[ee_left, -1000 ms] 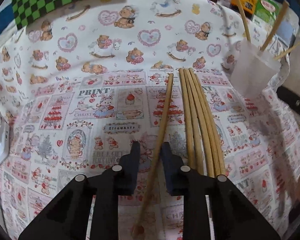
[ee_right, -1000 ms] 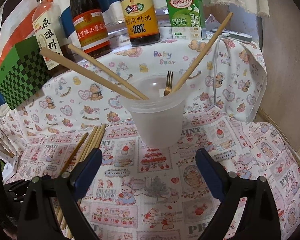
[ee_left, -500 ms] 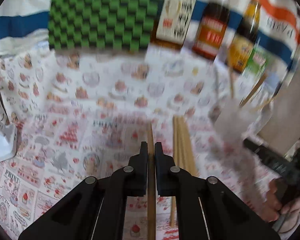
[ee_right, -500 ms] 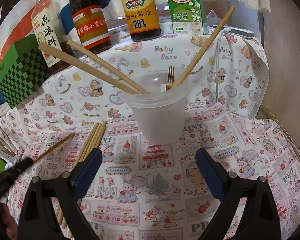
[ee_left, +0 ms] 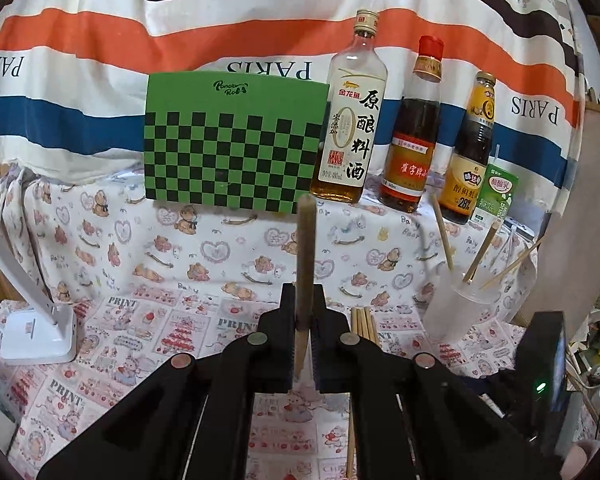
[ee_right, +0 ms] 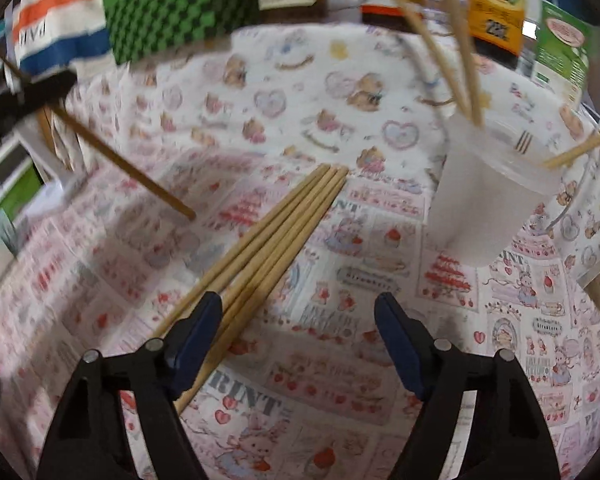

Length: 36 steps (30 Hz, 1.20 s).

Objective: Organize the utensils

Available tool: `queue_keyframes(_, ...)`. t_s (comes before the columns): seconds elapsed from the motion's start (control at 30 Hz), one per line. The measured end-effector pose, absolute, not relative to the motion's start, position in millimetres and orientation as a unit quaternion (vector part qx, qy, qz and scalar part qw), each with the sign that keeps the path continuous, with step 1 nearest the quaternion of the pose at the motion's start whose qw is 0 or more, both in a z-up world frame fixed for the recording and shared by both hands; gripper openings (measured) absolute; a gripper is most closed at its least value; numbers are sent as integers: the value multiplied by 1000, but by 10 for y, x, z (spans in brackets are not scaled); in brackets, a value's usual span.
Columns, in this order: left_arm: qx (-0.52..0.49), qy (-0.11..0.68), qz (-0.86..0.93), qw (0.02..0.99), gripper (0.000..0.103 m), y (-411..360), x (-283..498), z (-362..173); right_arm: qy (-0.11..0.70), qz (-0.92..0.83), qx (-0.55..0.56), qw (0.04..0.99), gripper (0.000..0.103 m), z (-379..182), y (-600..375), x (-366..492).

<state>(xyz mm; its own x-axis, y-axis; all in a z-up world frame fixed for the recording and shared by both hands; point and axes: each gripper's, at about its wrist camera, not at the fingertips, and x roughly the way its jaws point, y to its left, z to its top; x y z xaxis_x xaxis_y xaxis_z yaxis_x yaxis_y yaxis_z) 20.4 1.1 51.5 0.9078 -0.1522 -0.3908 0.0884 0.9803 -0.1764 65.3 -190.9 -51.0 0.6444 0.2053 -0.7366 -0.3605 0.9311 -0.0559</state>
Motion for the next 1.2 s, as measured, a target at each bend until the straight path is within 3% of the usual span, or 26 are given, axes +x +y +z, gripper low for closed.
queue_keyframes(1.0, -67, 197, -55, 977, 6, -35, 158, 506, 425, 121, -107, 891, 73, -623, -1938, 635)
queue_keyframes(1.03, -67, 197, -54, 976, 6, -35, 160, 506, 422, 123, -110, 891, 71, -617, -1926, 621)
queue_keyframes(1.2, -72, 198, -51, 976, 6, -19, 165, 500, 417, 155, -118, 888, 30, -593, -1847, 558)
